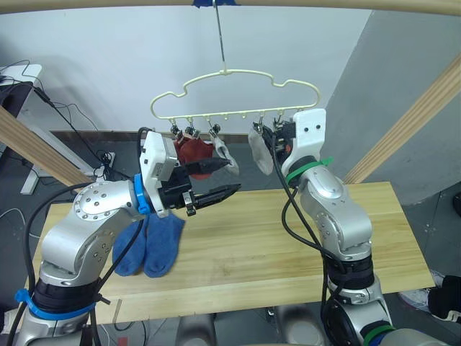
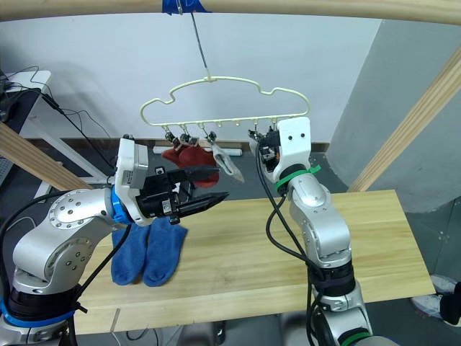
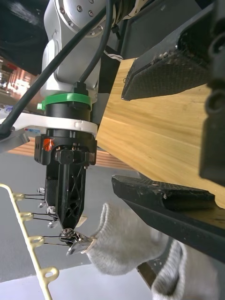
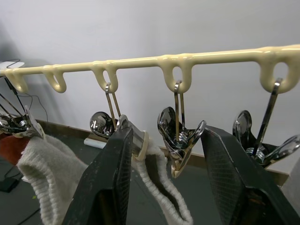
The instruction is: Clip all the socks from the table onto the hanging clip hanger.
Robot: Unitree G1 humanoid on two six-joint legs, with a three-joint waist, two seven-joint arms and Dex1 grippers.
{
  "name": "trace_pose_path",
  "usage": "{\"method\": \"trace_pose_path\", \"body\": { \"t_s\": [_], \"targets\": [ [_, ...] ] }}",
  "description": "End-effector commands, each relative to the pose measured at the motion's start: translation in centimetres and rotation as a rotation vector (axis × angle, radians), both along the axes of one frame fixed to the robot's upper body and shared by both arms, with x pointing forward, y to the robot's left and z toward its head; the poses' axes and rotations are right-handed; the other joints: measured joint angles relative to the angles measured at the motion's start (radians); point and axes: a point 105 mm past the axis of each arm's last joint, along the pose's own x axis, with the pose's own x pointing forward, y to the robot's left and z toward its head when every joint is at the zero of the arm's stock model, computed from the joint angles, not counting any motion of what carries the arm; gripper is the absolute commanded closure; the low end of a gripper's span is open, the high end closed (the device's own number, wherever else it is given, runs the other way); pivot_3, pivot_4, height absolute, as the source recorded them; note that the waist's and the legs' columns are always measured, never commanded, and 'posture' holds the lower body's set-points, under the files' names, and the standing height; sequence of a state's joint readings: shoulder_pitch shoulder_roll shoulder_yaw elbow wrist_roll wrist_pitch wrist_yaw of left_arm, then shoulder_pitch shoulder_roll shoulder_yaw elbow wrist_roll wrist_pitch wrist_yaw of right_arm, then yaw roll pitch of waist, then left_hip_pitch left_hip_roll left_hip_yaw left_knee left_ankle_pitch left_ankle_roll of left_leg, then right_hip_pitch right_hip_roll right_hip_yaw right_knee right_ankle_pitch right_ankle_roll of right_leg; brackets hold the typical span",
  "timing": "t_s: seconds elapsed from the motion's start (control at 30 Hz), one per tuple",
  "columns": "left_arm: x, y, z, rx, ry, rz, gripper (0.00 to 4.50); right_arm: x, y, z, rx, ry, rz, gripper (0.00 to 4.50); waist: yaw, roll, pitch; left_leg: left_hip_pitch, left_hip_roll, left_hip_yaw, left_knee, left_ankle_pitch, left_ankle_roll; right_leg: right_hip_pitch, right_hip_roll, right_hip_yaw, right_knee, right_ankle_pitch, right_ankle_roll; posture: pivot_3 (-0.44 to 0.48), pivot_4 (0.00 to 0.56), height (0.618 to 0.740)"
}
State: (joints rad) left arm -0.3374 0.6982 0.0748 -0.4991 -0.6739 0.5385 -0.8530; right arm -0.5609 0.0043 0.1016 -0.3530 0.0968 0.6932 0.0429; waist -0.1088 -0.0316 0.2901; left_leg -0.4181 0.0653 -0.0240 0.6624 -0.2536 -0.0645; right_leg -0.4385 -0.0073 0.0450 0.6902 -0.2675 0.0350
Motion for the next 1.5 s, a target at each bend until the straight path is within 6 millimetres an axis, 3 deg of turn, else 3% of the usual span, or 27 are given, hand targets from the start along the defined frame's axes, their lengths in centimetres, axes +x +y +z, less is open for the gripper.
{"method": "trace_pose_path", "body": {
  "t_s": [0.03,0.5,0.63,0.9,1.17,1.5],
  "targets": [
    [-0.3,-0.4,0.6,-0.004,-0.037,-0.013,1.70,-0.4,0.4,1.2,0.016,-0.059,0.032,2.21,0.000,0.000,0.000,0.000,0.000,0.000,0.000,0.000,0.000,0.000,0.000,0.000,0.000,0.000,0.000,-0.154,0.258,0.740],
    [-0.3,-0.4,0.6,0.001,-0.036,-0.012,1.70,0.1,1.0,1.7,0.035,-0.074,0.052,2.21,0.000,0.000,0.000,0.000,0.000,0.000,0.000,0.000,0.000,0.000,0.000,0.000,0.000,0.000,0.000,-0.150,0.257,0.740],
    [-0.3,-0.4,0.5,0.003,-0.034,-0.010,1.70,0.3,-0.1,1.5,0.044,-0.049,-0.047,2.21,0.000,0.000,0.000,0.000,0.000,0.000,0.000,0.000,0.000,0.000,0.000,0.000,0.000,0.000,0.000,-0.146,0.259,0.740],
    [-0.4,-0.5,0.4,0.001,-0.029,-0.015,1.70,-1.3,0.1,1.0,0.029,-0.032,-0.030,2.21,0.001,0.000,0.000,0.000,0.000,0.000,0.000,0.000,0.000,0.000,0.000,0.000,0.000,0.000,0.000,-0.146,0.259,0.740],
    [-0.5,-0.2,0.2,0.000,-0.019,-0.009,1.70,-2.8,-1.0,-1.1,-0.029,0.043,-0.029,2.21,0.002,0.000,0.000,0.000,0.000,0.000,0.000,0.000,0.000,0.000,0.000,0.000,0.001,0.000,0.000,-0.151,0.266,0.740],
    [-0.3,-0.3,0.1,0.001,-0.020,-0.010,1.70,-2.9,-0.6,-1.1,-0.019,0.055,-0.026,2.21,0.000,0.000,0.000,0.000,0.000,0.000,0.000,0.000,0.000,0.000,0.000,0.000,0.002,0.000,0.000,-0.156,0.265,0.740]
  ]
}}
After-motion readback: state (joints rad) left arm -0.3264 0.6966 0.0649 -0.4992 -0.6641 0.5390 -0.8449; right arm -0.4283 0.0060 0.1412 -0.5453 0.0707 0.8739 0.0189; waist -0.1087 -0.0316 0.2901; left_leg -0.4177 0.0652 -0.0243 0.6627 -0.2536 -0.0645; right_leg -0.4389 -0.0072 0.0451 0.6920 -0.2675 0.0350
